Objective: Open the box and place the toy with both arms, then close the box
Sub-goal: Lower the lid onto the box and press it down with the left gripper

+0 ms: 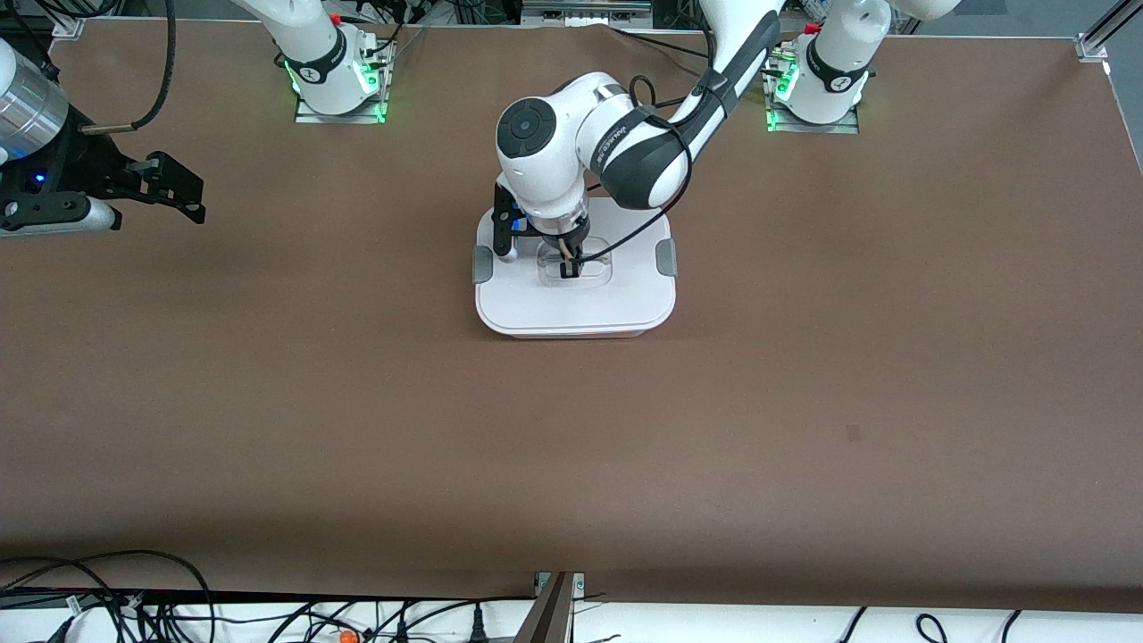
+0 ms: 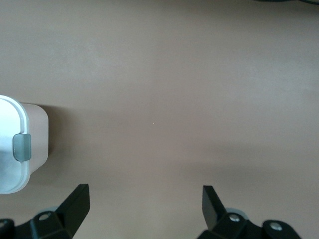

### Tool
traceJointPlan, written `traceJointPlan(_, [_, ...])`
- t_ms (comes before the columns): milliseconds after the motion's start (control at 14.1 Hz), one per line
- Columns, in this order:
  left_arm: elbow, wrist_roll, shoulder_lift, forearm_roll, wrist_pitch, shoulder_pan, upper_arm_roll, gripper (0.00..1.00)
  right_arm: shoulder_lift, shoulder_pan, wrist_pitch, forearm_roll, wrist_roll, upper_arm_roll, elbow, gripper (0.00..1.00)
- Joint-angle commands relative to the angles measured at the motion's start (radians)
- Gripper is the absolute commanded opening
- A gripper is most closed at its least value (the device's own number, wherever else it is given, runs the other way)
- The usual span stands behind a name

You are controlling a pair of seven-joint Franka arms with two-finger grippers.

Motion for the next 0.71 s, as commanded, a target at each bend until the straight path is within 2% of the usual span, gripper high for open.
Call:
traceJointPlan(0, [-0.050, 0.000, 0.016, 0.044, 0.058, -0.003, 0.010, 0.00, 0.006, 0.001, -0.009, -0.005, 0.004, 0.002, 0.017, 1.00])
traceJointPlan(213, [-0.050, 0.001, 0.010, 0.044, 0.051, -0.002, 0.009, 0.00, 0.006, 0.001, -0.006, -0.005, 0.004, 0.002, 0.015, 1.00])
traceJointPlan(284, [-0.050, 0.002, 0.008, 0.043, 0.047, -0.002, 0.009, 0.10, 0.006, 0.001, -0.006, -0.005, 0.004, 0.002, 0.015, 1.00])
traceJointPlan(355, [-0.050, -0.003, 0.008, 0.041, 0.046, -0.002, 0.009, 0.24, 0.006, 0.001, -0.006, -0.005, 0.004, 0.002, 0.015, 1.00])
traceJointPlan(639, [-0.048, -0.003, 0.002, 0.034, 0.028, 0.001, 0.007, 0.32, 0.008, 0.002, -0.008, -0.007, -0.003, 0.004, 0.014, 1.00])
